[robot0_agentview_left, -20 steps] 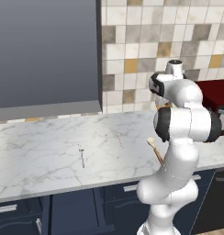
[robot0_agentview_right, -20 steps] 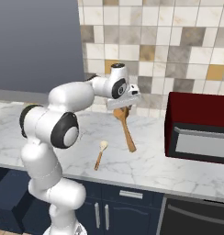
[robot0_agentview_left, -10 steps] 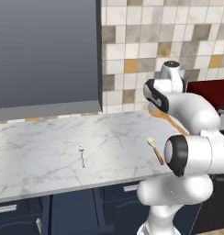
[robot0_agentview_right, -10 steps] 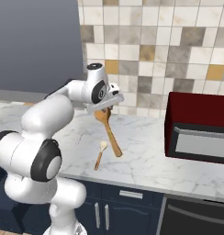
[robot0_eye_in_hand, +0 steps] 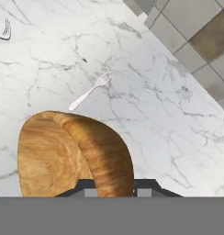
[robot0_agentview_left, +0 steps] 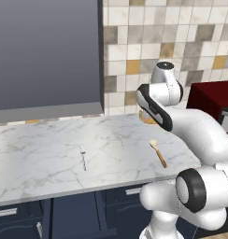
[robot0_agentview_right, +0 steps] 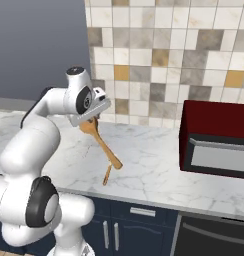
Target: Organize the utensils by type. Pick up the wooden spoons from the counter and place them in the open cabinet. Then pick up the metallic utensils from the counter and place them in the open drawer.
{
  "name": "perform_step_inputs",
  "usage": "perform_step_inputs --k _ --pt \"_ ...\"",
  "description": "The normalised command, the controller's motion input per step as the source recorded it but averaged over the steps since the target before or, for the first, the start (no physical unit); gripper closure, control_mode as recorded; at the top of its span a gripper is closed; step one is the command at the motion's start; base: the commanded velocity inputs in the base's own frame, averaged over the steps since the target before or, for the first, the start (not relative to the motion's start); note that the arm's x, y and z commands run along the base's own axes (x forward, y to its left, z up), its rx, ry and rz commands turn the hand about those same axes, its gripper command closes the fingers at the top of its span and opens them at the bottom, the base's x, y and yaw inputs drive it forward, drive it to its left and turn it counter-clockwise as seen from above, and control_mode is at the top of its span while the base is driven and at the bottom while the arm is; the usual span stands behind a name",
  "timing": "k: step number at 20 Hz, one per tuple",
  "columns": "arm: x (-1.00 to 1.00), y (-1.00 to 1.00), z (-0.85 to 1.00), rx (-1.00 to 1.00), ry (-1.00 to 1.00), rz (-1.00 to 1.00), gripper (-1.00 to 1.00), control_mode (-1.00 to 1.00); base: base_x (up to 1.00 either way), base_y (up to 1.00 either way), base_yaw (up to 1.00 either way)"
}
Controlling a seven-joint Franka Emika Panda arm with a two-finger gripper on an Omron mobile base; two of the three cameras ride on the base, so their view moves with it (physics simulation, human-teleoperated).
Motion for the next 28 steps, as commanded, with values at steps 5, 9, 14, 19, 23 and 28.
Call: perform_step_inputs --k 5,9,14,19,23,28 --pt "-0.45 0.58 0.17 -0.20 0.00 0.41 1.00 -1.00 0.00 0.00 0.00" --pt "-0.41 0.46 0.06 -0.09 0.02 0.29 1.00 -1.00 0.00 0.00 0.00" --pt "-0.19 0.30 0.00 -0.02 0.01 0.13 1.00 -1.00 0.00 0.00 0.00" --pt "0.00 0.00 0.00 0.00 0.00 0.00 1.00 -1.00 0.00 0.00 0.00" --pt "0.00 0.00 0.00 0.00 0.00 0.00 1.00 -1.00 0.00 0.00 0.00" --pt "-0.09 0.00 0.00 0.00 -0.02 0.00 1.00 1.00 -0.26 0.00 0.00"
